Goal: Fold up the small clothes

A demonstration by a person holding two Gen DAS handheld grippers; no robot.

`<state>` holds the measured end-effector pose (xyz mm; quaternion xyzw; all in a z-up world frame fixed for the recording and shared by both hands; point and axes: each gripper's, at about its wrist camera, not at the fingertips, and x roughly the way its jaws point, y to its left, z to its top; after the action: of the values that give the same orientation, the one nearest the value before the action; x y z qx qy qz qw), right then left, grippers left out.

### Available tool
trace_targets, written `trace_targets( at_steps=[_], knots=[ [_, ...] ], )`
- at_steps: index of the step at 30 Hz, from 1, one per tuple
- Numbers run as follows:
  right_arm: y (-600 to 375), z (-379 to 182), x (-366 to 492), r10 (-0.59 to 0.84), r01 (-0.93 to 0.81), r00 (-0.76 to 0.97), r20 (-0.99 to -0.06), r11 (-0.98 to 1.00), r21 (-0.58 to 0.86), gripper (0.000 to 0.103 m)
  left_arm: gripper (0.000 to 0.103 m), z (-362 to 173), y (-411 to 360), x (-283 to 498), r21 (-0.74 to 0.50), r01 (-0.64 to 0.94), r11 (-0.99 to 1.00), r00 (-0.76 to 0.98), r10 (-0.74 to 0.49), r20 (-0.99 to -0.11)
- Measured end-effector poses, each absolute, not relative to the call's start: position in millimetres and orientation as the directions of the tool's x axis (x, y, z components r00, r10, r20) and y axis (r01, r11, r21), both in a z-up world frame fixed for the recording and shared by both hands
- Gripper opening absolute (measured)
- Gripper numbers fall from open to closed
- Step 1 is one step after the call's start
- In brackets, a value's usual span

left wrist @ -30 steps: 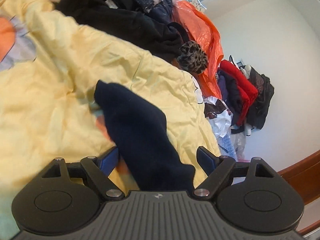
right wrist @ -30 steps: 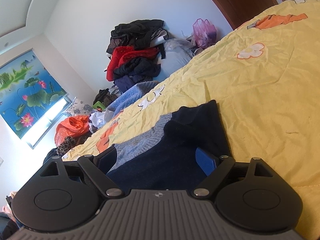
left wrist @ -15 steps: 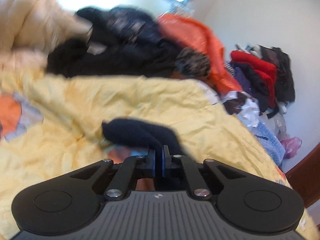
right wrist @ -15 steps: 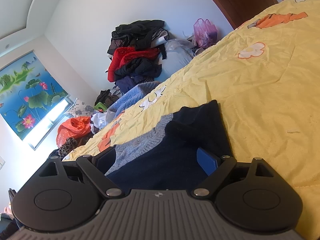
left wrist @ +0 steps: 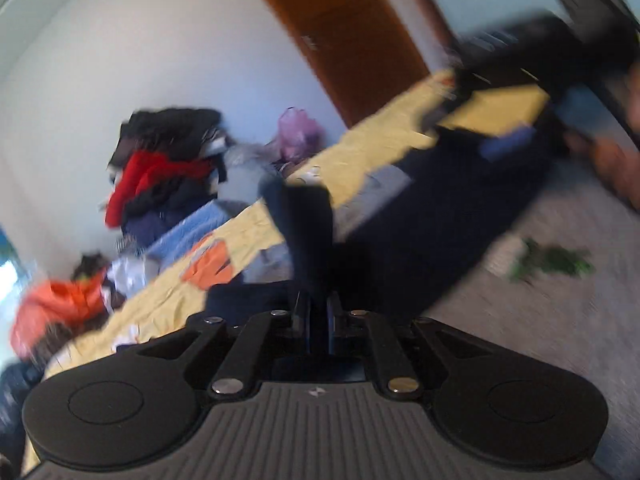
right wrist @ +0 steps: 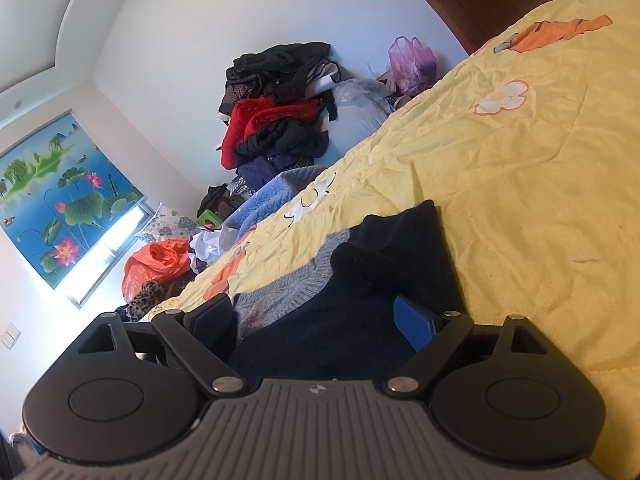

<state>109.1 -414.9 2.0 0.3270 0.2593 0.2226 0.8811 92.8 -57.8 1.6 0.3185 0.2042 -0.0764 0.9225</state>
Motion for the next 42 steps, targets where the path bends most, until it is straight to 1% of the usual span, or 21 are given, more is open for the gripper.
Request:
trace_targets(
  at_steps=[1,3,6,7,8,10,11,13,16,19,21,25,26,27,28,29,30,31,33,38,42],
  knots=[
    [-415.3,2.1,109.2,0.564,-0.224,0.766,-0.309,0.685,0.694,0.089,0.011,-2.9,-61.5,89.6,0.57,0.28,0.772,0.9,-0.004,-0.436],
    [-415.7,1.9,109.0,0.567,-0.226,0.765,-0.305,0.68,0.697,0.089,0.014,-5.8,-56.4,83.4,0.55,0.283,0.786,0.889,0.001,-0.458],
    [-415.5,1.4,109.6,0.57,-0.229,0.763,-0.303,0.678,0.699,0.09,0.027,4.0,-34.7,70.8,0.431,0.267,0.862,0.881,-0.037,-0.472],
    [-415.2,1.2,109.5,0.571,-0.23,0.763,-0.303,0.678,0.698,0.09,0.041,9.1,-27.9,68.2,0.38,0.262,0.887,0.878,-0.056,-0.475],
    [-415.1,1.3,109.3,0.571,-0.23,0.763,-0.304,0.679,0.697,0.09,0.066,13.7,-21.5,64.7,0.326,0.254,0.91,0.877,-0.075,-0.475],
    [-413.7,1.8,109.3,0.568,-0.229,0.762,-0.311,0.686,0.69,0.09,0.09,19.4,-4.9,58.8,0.199,0.239,0.951,0.88,-0.125,-0.458],
    [-412.3,2.4,109.7,0.565,-0.229,0.761,-0.319,0.694,0.683,0.09,0.09,19.1,-1.0,51.9,0.137,0.233,0.963,0.882,-0.15,-0.447],
    [-407.9,4.7,111.3,0.56,-0.232,0.754,-0.343,0.716,0.659,0.091,0.09,15.6,13.4,54.9,0.044,0.193,0.98,0.872,-0.151,-0.465],
    [-388.6,23.2,110.1,0.516,-0.217,0.73,-0.449,0.797,0.563,0.091,0.09,20.1,26.4,51.4,-0.033,0.116,0.993,0.897,-0.119,-0.426],
    [-368.0,38.9,102.7,0.618,-0.28,0.647,-0.447,0.738,0.615,0.09,0.09,20.4,36.8,49.1,-0.093,0.072,0.993,0.905,-0.104,-0.413],
    [-345.6,43.2,102.4,0.649,-0.307,0.575,-0.498,0.735,0.604,0.09,0.09,21.0,42.3,50.9,-0.126,0.053,0.991,0.905,-0.101,-0.414],
    [-309.4,35.6,106.6,0.618,-0.31,0.489,-0.616,0.783,0.539,0.079,0.09,20.3,53.2,54.8,-0.186,0.023,0.982,0.898,-0.102,-0.428],
    [-306.0,33.4,106.5,0.615,-0.307,0.492,-0.617,0.785,0.538,0.078,0.09,20.1,55.5,55.2,-0.199,0.018,0.98,0.898,-0.104,-0.427],
    [-304.8,32.2,105.0,0.617,-0.306,0.502,-0.605,0.782,0.544,0.075,0.09,20.0,57.9,55.2,-0.211,0.014,0.977,0.898,-0.105,-0.427],
    [-305.3,31.0,105.4,0.617,-0.294,0.506,-0.602,0.78,0.552,0.062,0.09,19.9,60.2,55.1,-0.223,0.009,0.975,0.898,-0.106,-0.427],
    [-305.9,29.4,106.4,0.614,-0.28,0.509,-0.603,0.781,0.558,0.053,0.09,19.5,61.2,56.5,-0.232,0.004,0.973,0.898,-0.106,-0.427],
    [-306.6,27.2,108.1,0.61,-0.268,0.506,-0.609,0.783,0.562,0.035,0.09,19.3,62.9,56.4,-0.24,0.002,0.971,0.897,-0.108,-0.428],
    [-307.5,26.0,109.1,0.609,-0.264,0.51,-0.607,0.783,0.564,0.029,0.09,19.0,64.4,56.4,-0.248,0.001,0.969,0.897,-0.11,-0.427],
    [-309.1,29.6,107.2,0.611,-0.283,0.526,-0.592,0.782,0.555,0.023,0.091,18.5,65.8,57.2,-0.259,-0.002,0.966,0.898,-0.112,-0.426],
    [-311.3,61.4,108.1,0.601,-0.362,0.564,-0.567,0.797,0.484,0.022,0.091,18.2,68.7,57.3,-0.275,-0.005,0.961,0.897,-0.118,-0.425],
    [-331.6,80.6,117.3,0.552,-0.374,0.594,-0.586,0.834,0.406,0.022,0.091,18.1,70.1,58.2,-0.283,-0.007,0.959,0.896,-0.119,-0.428]
  ],
)
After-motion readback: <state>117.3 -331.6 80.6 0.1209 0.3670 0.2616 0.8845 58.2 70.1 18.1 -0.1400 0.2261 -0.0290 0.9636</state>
